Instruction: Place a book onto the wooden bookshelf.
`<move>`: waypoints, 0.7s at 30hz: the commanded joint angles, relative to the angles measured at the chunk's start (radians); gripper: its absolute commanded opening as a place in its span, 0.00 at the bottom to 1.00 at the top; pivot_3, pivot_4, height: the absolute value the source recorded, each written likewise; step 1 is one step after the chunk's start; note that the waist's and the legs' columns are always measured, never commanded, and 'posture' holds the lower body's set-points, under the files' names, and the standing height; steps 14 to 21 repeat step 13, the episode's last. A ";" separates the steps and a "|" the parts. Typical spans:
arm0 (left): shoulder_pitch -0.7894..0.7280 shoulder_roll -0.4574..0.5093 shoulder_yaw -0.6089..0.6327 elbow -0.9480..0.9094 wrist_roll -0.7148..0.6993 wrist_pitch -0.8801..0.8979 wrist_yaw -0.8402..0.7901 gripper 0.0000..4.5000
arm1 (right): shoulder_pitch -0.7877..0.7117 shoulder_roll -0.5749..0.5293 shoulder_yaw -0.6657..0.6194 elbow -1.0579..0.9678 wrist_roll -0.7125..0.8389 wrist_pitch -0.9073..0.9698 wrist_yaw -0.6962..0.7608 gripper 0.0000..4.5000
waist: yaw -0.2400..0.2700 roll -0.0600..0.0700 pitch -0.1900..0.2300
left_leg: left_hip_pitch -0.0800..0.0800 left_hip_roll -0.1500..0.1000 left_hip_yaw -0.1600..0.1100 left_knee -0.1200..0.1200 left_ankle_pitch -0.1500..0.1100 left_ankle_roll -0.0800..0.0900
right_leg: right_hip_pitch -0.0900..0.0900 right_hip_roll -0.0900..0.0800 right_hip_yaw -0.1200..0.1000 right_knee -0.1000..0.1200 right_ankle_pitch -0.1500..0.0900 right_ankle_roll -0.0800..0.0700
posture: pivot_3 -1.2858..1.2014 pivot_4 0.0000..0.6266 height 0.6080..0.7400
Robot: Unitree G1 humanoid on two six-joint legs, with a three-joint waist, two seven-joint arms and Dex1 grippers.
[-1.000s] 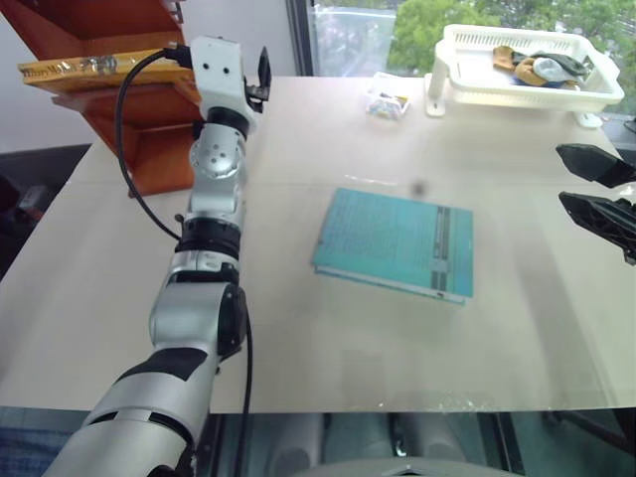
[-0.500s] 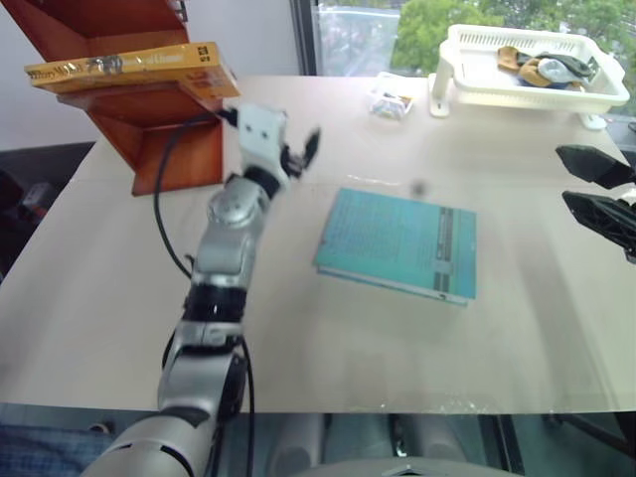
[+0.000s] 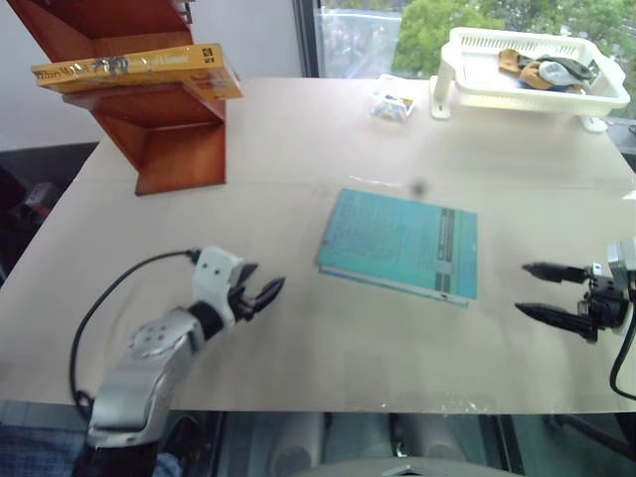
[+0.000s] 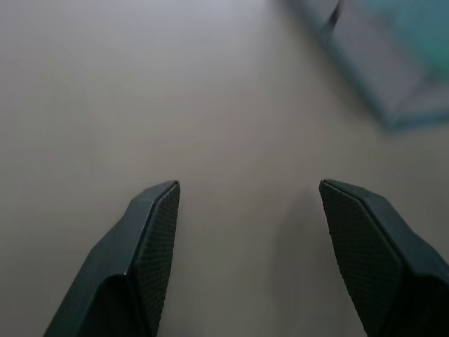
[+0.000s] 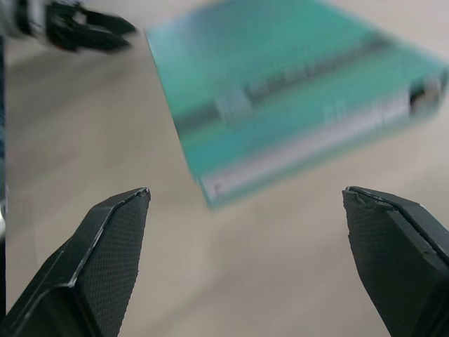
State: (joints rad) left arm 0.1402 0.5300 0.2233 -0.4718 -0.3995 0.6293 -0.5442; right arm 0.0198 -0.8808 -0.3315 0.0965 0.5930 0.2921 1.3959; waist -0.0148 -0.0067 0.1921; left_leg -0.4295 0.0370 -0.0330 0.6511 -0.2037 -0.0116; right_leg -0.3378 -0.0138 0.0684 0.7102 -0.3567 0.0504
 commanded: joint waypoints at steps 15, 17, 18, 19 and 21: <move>0.200 0.130 0.224 -0.133 -0.129 -0.014 -0.138 0.74 | 0.046 -0.054 -0.099 0.027 -0.015 -0.058 0.007 1.00 | -0.002 0.000 0.000 | 0.004 0.000 0.003 0.000 0.000 0.000 | 0.003 0.000 0.003 -0.002 0.000 0.000 | 0.52 0.24 1.00; 0.200 0.130 0.224 -0.133 -0.129 -0.014 -0.138 0.74 | 0.046 -0.054 -0.099 0.027 -0.015 -0.058 0.007 1.00 | -0.002 0.000 0.000 | 0.004 0.000 0.003 0.000 0.000 0.000 | 0.003 0.000 0.003 -0.002 0.000 0.000 | 0.52 0.24 1.00; 0.200 0.130 0.224 -0.133 -0.129 -0.014 -0.138 0.74 | 0.046 -0.054 -0.099 0.027 -0.015 -0.058 0.007 1.00 | -0.002 0.000 0.000 | 0.004 0.000 0.003 0.000 0.000 0.000 | 0.003 0.000 0.003 -0.002 0.000 0.000 | 0.52 0.24 1.00; 0.200 0.130 0.224 -0.133 -0.129 -0.014 -0.138 0.74 | 0.046 -0.054 -0.099 0.027 -0.015 -0.058 0.007 1.00 | -0.002 0.000 0.000 | 0.004 0.000 0.003 0.000 0.000 0.000 | 0.003 0.000 0.003 -0.002 0.000 0.000 | 0.52 0.24 1.00; 0.200 0.130 0.224 -0.133 -0.129 -0.014 -0.138 0.74 | 0.046 -0.054 -0.099 0.027 -0.015 -0.058 0.007 1.00 | -0.002 0.000 0.000 | 0.004 0.000 0.003 0.000 0.000 0.000 | 0.003 0.000 0.003 -0.002 0.000 0.000 | 0.52 0.24 1.00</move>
